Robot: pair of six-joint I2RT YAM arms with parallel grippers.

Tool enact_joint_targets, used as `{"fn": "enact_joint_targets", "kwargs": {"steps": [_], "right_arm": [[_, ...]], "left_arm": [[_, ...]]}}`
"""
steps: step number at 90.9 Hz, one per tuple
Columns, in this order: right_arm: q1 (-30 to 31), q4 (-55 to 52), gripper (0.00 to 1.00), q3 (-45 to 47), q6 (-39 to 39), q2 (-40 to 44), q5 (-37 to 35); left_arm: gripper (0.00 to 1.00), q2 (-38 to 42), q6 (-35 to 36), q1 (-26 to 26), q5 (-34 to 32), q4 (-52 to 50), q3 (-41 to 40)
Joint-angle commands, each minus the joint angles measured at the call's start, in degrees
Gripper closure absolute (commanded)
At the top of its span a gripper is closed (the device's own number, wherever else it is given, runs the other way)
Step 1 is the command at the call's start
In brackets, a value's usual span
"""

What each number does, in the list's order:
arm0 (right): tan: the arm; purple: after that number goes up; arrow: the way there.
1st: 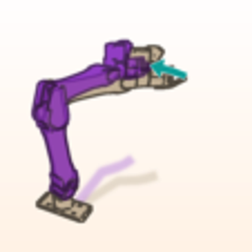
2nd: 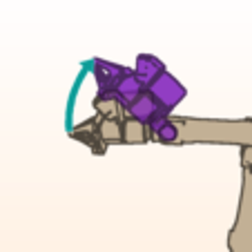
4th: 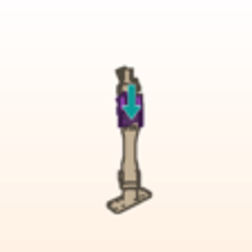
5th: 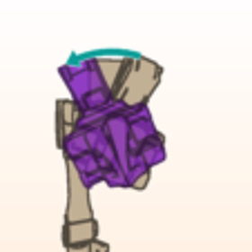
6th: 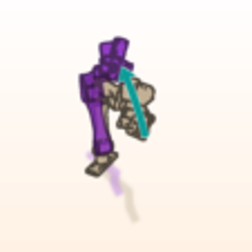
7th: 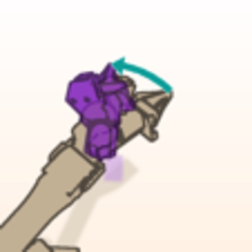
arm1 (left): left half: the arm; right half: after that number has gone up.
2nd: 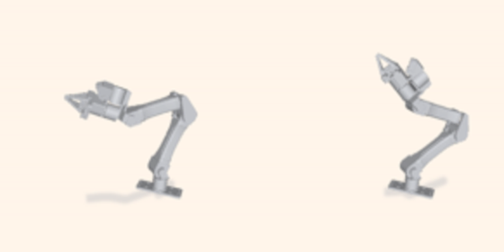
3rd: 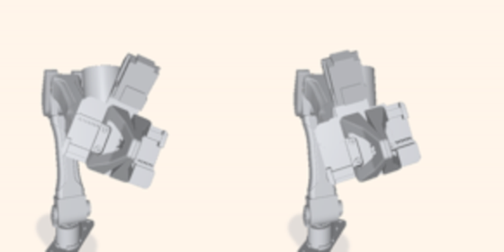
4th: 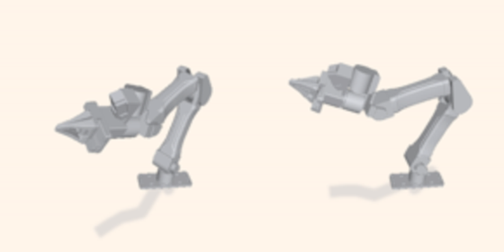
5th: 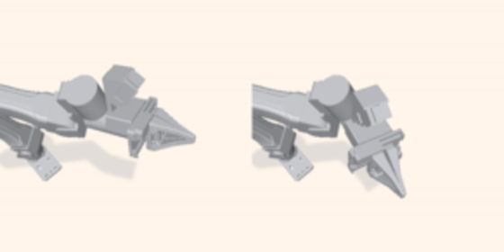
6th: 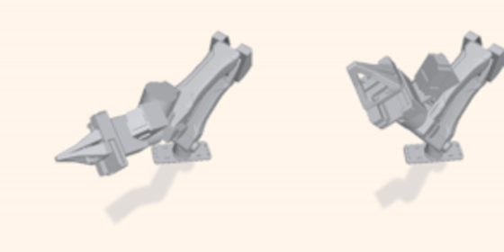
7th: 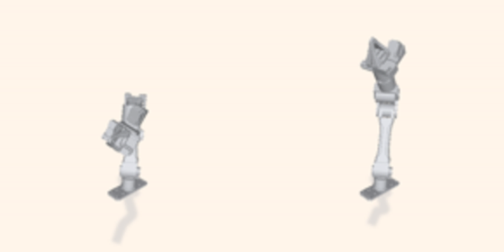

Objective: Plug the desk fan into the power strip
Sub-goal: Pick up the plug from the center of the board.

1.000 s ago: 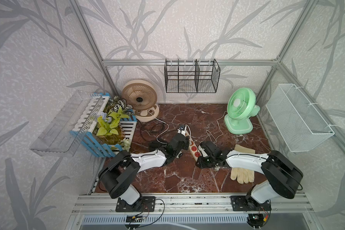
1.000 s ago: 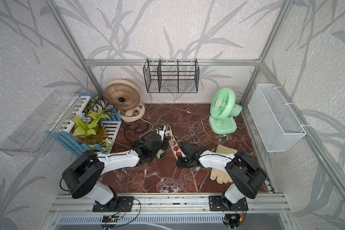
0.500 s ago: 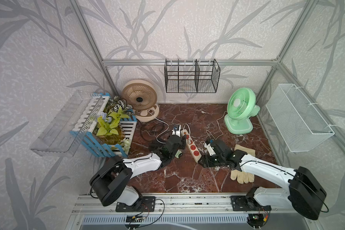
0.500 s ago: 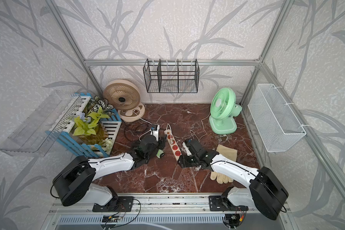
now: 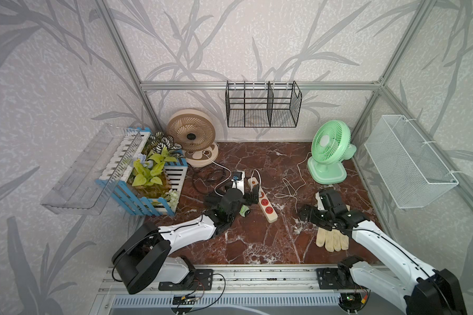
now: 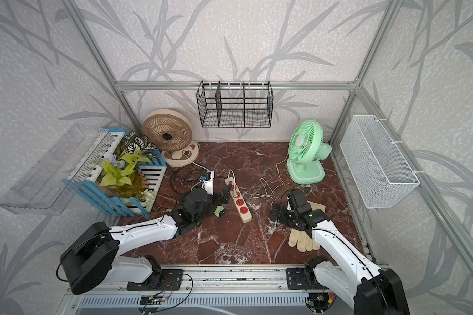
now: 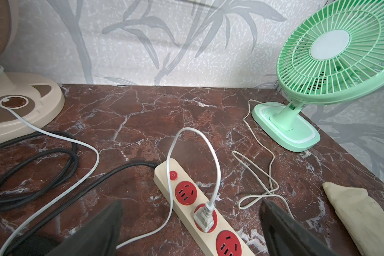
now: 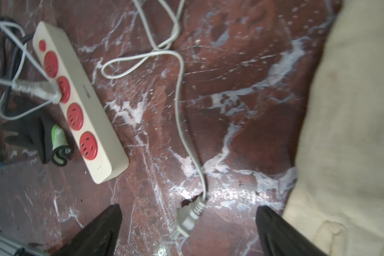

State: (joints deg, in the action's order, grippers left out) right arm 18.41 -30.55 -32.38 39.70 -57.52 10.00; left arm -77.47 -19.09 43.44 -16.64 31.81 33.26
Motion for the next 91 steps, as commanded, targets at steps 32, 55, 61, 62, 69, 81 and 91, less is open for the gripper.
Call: {"fn": "enact_joint_targets", "kwargs": {"steps": [32, 55, 61, 62, 69, 81, 91], "right_arm": [[-3.62, -8.61, 0.37, -3.30, 16.96, -9.53, 7.39], [-3.96, -5.31, 0.42, -4.38, 19.54, -20.64, 14.84], [-3.79, -4.14, 0.44, -4.10, 20.49, -22.71, 16.30], [-3.76, -3.94, 0.44, -4.05, 20.58, -22.94, 16.46], [-3.46, -3.49, 0.46, -3.64, 21.45, -23.67, 16.64], [-2.85, -1.32, 0.50, -1.69, 23.67, -23.63, 17.47], [-2.37, -0.24, 0.54, -0.82, 24.93, -24.36, 18.06]], "left_arm": [[0.00, 0.43, 1.42, 0.50, -0.52, 0.67, 0.37], [0.00, -0.98, 1.34, 0.50, -0.14, 0.72, 0.82], [0.00, -1.01, 1.38, 0.53, -0.20, 0.73, 0.84], [0.00, -1.01, 1.45, 0.56, -0.30, 0.72, 0.84], [0.00, -1.02, 1.49, 0.52, -0.36, 0.71, 0.80], [0.00, -0.90, 1.52, 0.51, -0.41, 0.76, 0.80], [0.00, -1.09, 1.51, 0.50, -0.36, 0.77, 0.83]]}}
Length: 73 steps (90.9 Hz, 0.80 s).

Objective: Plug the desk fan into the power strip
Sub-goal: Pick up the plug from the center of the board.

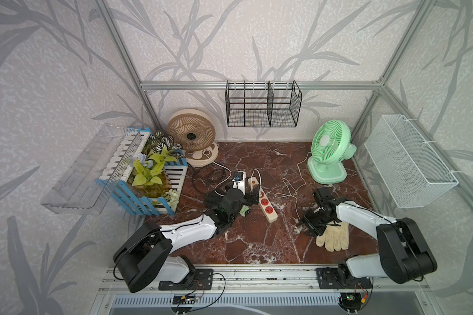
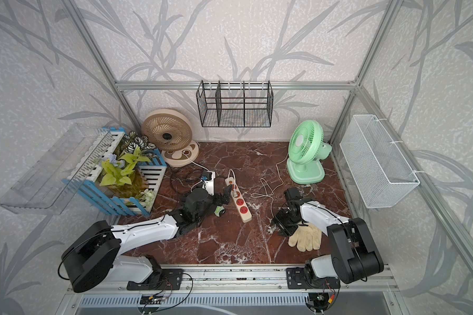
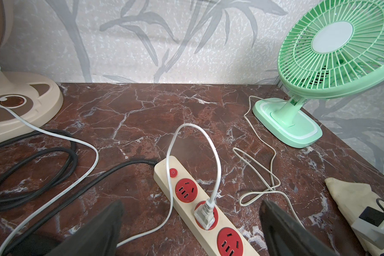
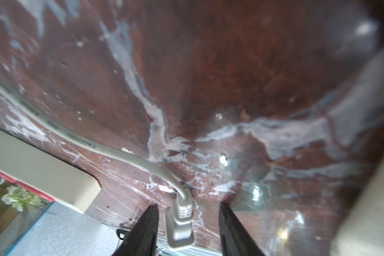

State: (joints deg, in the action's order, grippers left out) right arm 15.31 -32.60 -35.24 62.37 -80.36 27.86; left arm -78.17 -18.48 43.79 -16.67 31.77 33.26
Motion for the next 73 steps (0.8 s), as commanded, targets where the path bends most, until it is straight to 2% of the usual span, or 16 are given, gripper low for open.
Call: {"fn": "enact_joint_targets", "kwargs": {"steps": [1, 13, 20, 38, 54, 73], "right_arm": [[0.80, 2.00, 0.55, 2.12, 2.42, -1.58, 0.24], [1.61, 3.66, 0.61, 2.87, 4.12, -2.03, 0.66], [1.79, 4.22, 0.68, 3.05, 4.70, -2.40, 0.58], [1.87, 7.80, 0.99, 4.00, 4.54, -2.52, 1.21], [1.91, 11.32, 1.00, 4.31, 0.53, 3.03, 0.86], [2.29, 20.78, 1.00, 5.59, -13.04, 15.74, 1.96]], "left_arm": [[0.00, -0.35, 0.90, 0.20, -0.36, 0.78, 0.84], [0.00, -0.32, 0.80, 0.17, -0.35, 0.84, 0.77], [0.00, -0.32, 0.82, 0.23, -0.30, 0.84, 0.80], [0.00, -0.16, 0.81, 0.18, -0.28, 0.84, 0.67], [0.00, -0.23, 0.92, 0.19, 0.50, 1.02, 0.73], [0.00, 0.26, 0.48, 0.18, 2.66, 1.47, 0.61]]}}
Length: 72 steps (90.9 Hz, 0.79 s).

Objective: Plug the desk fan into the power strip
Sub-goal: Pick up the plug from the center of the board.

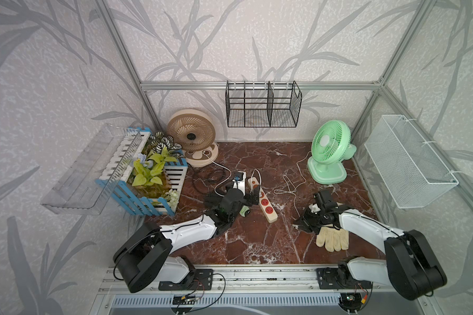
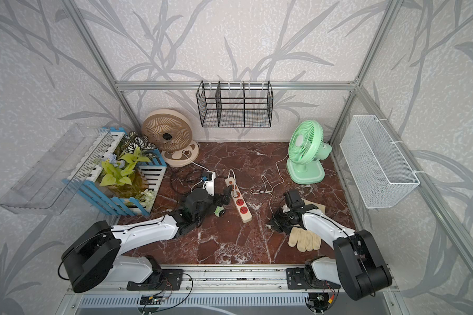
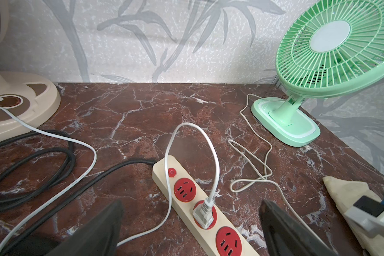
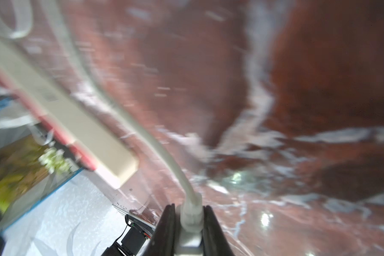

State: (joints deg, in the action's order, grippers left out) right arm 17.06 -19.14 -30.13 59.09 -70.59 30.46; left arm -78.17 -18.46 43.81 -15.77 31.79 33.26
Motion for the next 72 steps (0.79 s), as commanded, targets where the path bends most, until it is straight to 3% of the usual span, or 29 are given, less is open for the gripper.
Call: {"fn": "enact_joint_targets", "kwargs": {"steps": [1, 16, 32, 52, 72], "right_arm": [[0.71, 7.64, 1.00, 0.45, -10.56, 6.60, -0.92], [7.81, 13.51, 1.00, 2.54, -21.07, 13.23, -11.21], [16.90, 23.22, 1.00, 7.64, -28.76, 17.83, -20.30], [20.29, 26.28, 1.00, 8.95, -31.01, 18.56, -21.29], [20.82, 24.17, 1.00, 8.43, -32.00, 20.74, -21.58]], "left_arm": [[0.00, 0.28, 0.40, 0.15, 2.00, 1.49, 0.59], [0.00, 1.12, -0.53, 0.17, 7.38, 2.70, 0.66], [0.00, 0.58, -3.19, 0.10, 18.26, 5.37, 1.37], [0.00, -5.96, -11.55, 0.05, 33.08, 6.85, 6.17], [0.08, -15.58, -21.71, 0.06, 40.24, 6.93, 12.29]]}}
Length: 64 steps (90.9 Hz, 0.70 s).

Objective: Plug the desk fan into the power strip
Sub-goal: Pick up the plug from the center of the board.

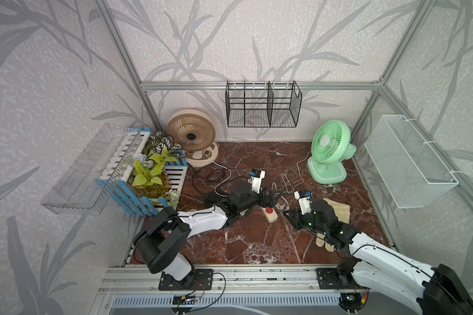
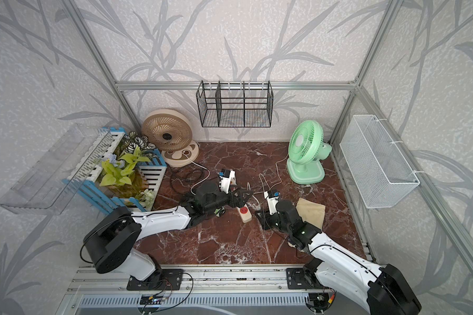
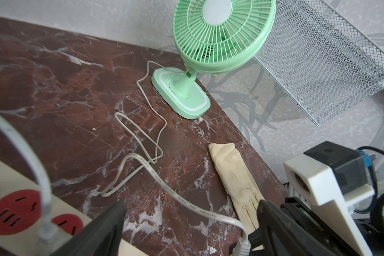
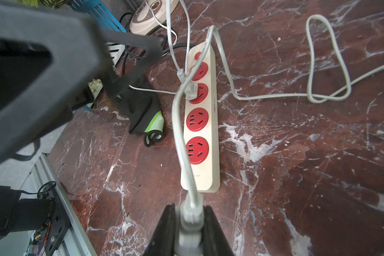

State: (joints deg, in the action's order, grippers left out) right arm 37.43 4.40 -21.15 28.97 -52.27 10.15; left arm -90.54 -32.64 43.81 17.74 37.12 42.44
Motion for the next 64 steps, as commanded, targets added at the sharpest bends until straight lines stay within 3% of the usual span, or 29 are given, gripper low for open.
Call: {"fn": "enact_joint_targets", "kwargs": {"steps": [1, 16, 40, 55, 61, 64], "right_arm": [[0.49, 0.40, 1.00, -0.56, -1.94, 2.69, -1.23], [0.58, -1.51, 1.00, 0.31, -2.19, 6.96, -0.53], [0.63, -2.79, 1.00, 3.22, -1.73, 10.81, 0.96], [0.63, -3.63, 1.00, 4.25, -0.75, 12.34, 1.77], [0.63, -3.99, 1.00, 4.39, -0.44, 12.41, 2.46], [0.63, -4.03, 1.00, 4.41, -0.27, 12.31, 2.64]], "left_arm": [[0.09, -3.57, -8.01, 0.05, 7.11, 1.57, 3.45], [0.34, -8.01, -15.84, 0.15, 9.41, 3.07, 6.08], [0.70, -8.60, -19.37, 0.39, 6.98, 1.23, 9.62], [0.63, -8.21, -19.42, 0.40, 6.26, -0.84, 10.66], [0.68, -7.90, -19.57, 0.52, 5.73, -1.16, 10.65], [0.75, -7.83, -19.65, 0.49, 5.65, -1.17, 10.77]]}}
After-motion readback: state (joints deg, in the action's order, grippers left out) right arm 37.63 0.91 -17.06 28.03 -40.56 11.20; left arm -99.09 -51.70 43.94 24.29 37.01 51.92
